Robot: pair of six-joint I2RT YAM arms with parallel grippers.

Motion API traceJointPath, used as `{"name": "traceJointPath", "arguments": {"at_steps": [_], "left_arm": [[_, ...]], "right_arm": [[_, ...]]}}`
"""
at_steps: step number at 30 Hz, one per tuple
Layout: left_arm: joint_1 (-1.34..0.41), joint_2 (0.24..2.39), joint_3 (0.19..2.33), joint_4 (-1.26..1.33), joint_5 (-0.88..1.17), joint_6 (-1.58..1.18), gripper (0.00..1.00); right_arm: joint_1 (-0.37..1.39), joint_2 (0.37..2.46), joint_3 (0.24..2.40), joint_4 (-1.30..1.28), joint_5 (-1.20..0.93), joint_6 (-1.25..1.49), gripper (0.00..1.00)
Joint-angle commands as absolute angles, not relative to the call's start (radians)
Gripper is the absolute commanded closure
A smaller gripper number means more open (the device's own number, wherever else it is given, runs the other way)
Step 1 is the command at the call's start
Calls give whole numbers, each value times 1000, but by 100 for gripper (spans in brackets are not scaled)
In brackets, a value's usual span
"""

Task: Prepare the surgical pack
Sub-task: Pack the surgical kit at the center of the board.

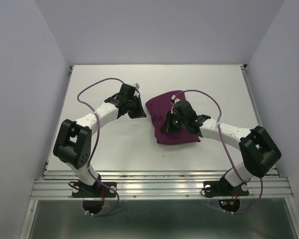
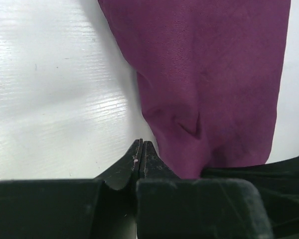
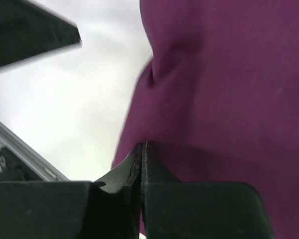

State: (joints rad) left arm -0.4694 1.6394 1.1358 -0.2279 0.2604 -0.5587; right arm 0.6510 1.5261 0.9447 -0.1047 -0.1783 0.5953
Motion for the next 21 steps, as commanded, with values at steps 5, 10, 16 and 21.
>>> {"name": "traceJointPath", "arguments": {"at_steps": [5,10,16,21], "left_arm": [[-469,1637,1140,-218,275,-560,100],[-469,1640,1146,-209,281,-558,100],[-468,1768,1231,-172,310,-566,100],[-465,1877,1319,-163,301,-575,100]], "right_arm": [[707,1597,816,-17,-255,614,99],[707,1461,828,-58,-158,578,99],[707,1430,873,-106,-150,535,99],[707,1465,798,-75,-144,566,99]]}}
